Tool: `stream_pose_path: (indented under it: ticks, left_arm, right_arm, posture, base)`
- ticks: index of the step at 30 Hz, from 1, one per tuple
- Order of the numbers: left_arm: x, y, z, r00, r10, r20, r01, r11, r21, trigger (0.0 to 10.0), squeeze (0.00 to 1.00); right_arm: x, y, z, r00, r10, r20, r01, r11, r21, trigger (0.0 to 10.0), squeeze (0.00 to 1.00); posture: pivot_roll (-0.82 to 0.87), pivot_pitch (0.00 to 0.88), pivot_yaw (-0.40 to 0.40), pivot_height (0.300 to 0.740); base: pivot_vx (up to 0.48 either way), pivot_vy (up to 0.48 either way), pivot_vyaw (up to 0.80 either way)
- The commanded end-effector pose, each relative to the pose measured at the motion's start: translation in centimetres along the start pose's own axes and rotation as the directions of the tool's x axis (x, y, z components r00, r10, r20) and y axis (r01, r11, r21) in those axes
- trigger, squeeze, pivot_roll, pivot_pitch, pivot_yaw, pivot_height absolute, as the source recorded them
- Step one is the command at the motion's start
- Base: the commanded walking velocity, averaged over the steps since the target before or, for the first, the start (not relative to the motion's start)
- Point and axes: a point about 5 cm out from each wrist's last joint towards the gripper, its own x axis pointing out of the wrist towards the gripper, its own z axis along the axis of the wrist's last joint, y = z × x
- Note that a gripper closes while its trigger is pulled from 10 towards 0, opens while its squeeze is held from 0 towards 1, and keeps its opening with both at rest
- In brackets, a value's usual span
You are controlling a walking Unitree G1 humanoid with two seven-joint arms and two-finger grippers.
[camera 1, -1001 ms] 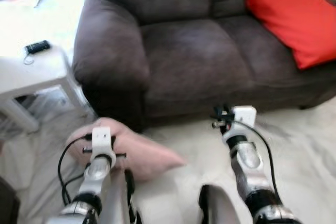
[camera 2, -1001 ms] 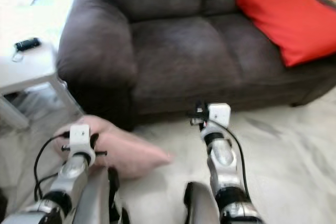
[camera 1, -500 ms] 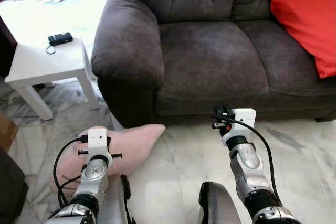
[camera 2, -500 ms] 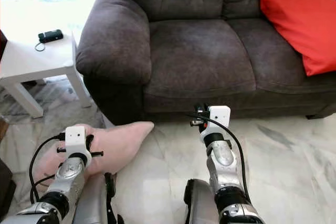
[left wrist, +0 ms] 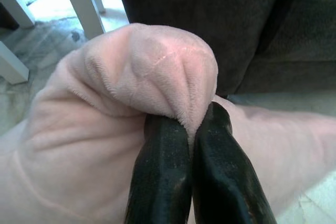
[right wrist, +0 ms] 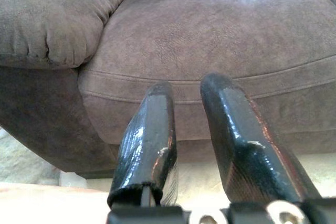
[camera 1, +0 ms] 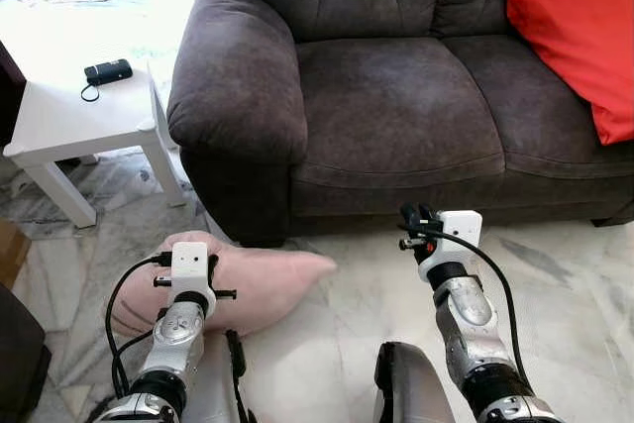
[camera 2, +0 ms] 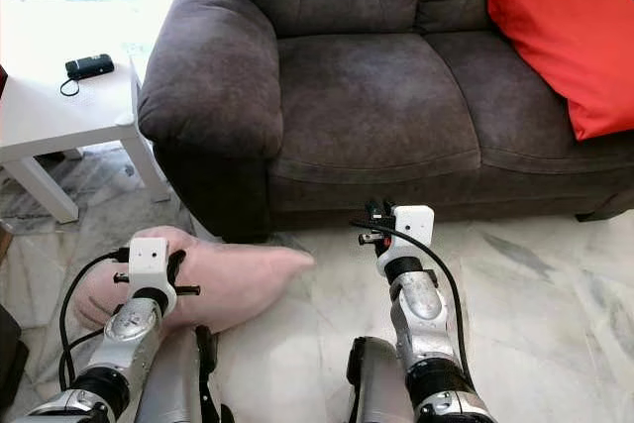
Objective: Move the pillow to the sofa from floor
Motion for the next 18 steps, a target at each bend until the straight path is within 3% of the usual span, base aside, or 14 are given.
stream_pose_path:
  ticks: [1,18]
  left_arm:
    - [0.29,-0.33,1.69,0.995,-0.018,0.099,0.016,1.0,0.017,10.0,0.0]
    - [0.3,-0.85,1.85,0.994,-0.037,0.102,0.035,0.999,0.026,10.0,0.0]
  right_arm:
    - [-0.06,-0.23,0.21,1.0,-0.01,0.014,0.01,1.0,0.0,10.0,0.0]
    - [0.18,0.11,0.31,1.0,-0.003,0.015,0.003,1.0,-0.003,10.0,0.0]
  posture:
    - [-0.02,0.111,-0.041,0.546]
    - [-0.01,0.111,-0.038,0.546]
  base:
    - [0.0,0.0,0.0]
    - [0.0,0.0,0.0]
